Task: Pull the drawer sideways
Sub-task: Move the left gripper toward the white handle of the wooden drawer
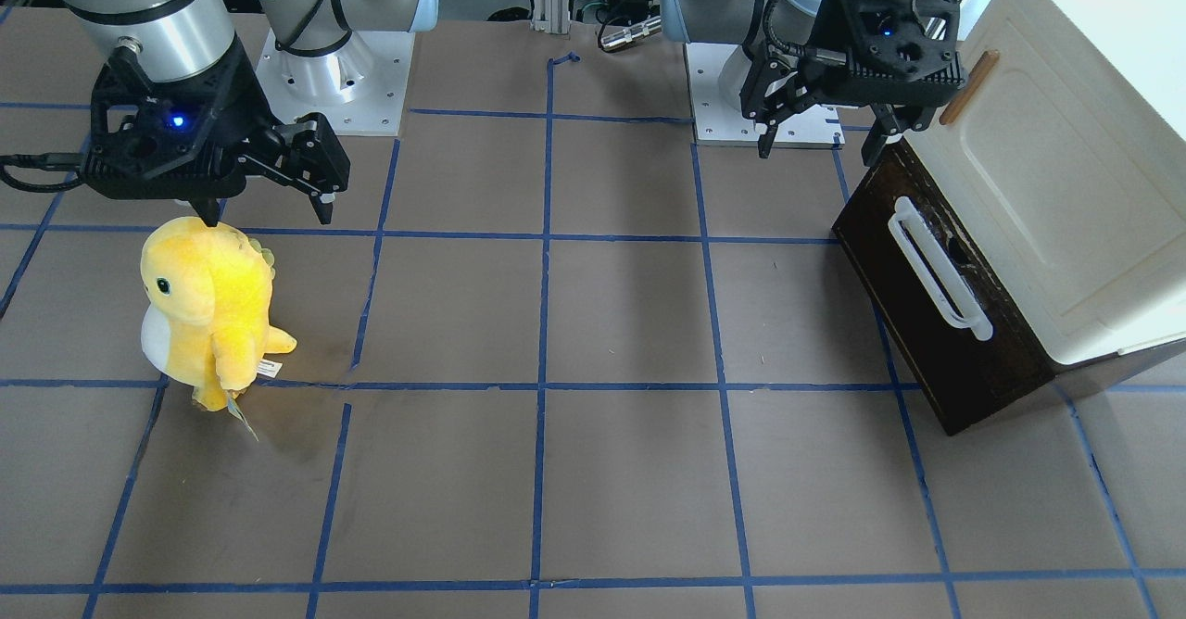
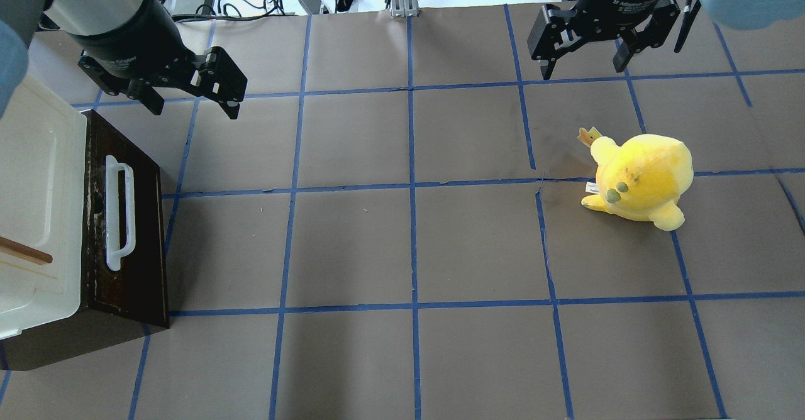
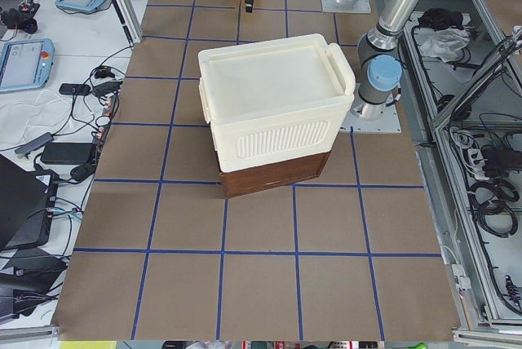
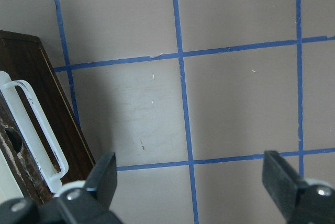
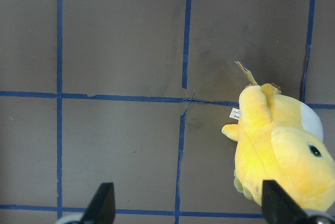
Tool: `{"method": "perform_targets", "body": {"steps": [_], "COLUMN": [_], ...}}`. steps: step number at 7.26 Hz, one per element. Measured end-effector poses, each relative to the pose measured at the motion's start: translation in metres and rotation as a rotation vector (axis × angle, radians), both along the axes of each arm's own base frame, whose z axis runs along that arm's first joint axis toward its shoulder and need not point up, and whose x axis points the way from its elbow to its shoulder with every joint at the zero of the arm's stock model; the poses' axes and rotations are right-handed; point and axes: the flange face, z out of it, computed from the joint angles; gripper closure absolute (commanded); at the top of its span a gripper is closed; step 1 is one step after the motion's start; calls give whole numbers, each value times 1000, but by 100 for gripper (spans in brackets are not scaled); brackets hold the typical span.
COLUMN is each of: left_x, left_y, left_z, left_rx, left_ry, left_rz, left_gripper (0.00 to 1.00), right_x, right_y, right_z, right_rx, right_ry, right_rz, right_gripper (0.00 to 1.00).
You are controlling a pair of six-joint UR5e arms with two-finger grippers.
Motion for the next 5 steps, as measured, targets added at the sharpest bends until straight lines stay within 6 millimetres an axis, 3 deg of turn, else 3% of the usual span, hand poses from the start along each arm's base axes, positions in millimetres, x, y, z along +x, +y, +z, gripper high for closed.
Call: {"method": "perform_targets", "body": {"steps": [5], "left_x": [-2], "left_y": [-11], "left_z": [-12], "left_rx": [-50], "left_ry": [3], "left_rz": [21], "left_gripper": [0], "right_x": [0], "right_y": [0], "right_z": [0], "right_rx": [0], "right_ry": [0], "right_rz": [-1], "right_gripper": [0]}}
